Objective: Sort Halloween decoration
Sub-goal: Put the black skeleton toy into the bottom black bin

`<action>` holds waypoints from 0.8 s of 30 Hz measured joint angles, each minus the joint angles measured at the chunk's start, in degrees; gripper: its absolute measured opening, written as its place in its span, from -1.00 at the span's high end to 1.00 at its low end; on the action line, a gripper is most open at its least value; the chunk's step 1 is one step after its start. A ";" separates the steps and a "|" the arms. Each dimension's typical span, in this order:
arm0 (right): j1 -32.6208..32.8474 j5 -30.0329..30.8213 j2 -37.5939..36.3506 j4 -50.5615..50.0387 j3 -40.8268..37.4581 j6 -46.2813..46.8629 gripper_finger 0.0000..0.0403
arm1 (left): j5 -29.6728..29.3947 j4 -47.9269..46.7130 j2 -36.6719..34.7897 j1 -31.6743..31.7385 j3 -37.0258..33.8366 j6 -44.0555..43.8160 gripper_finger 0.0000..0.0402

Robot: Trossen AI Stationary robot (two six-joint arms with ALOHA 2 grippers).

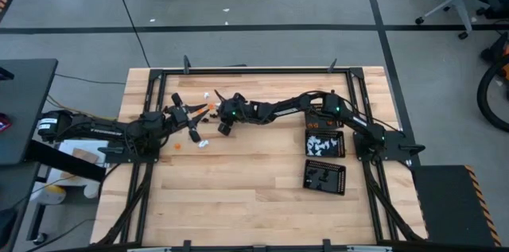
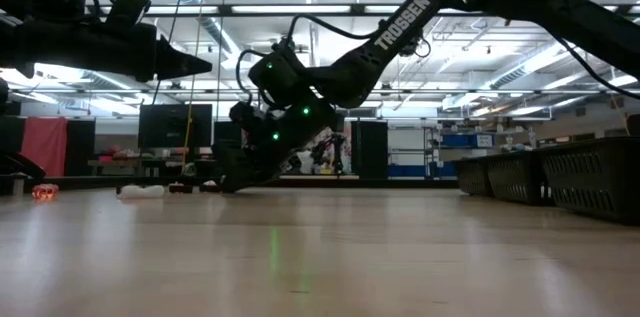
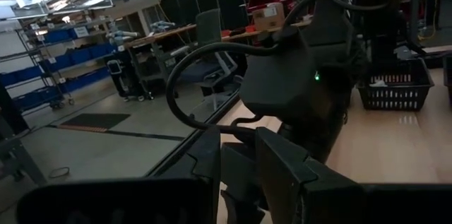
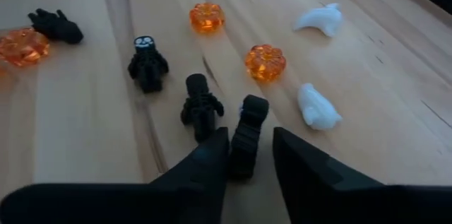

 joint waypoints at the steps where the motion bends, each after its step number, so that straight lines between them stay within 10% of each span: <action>1: 0.02 -0.09 0.00 0.02 0.00 -0.05 0.42 | -0.01 -0.01 0.00 0.00 0.00 -0.33 0.62; 10: 0.18 -2.32 -0.23 -0.53 -0.02 -0.50 0.76 | -0.02 1.06 -0.01 0.00 0.01 -2.51 0.62; 24: 0.71 -10.55 -10.31 -23.61 -0.20 -9.48 0.76 | 0.00 0.58 -0.01 0.00 0.02 -2.81 0.62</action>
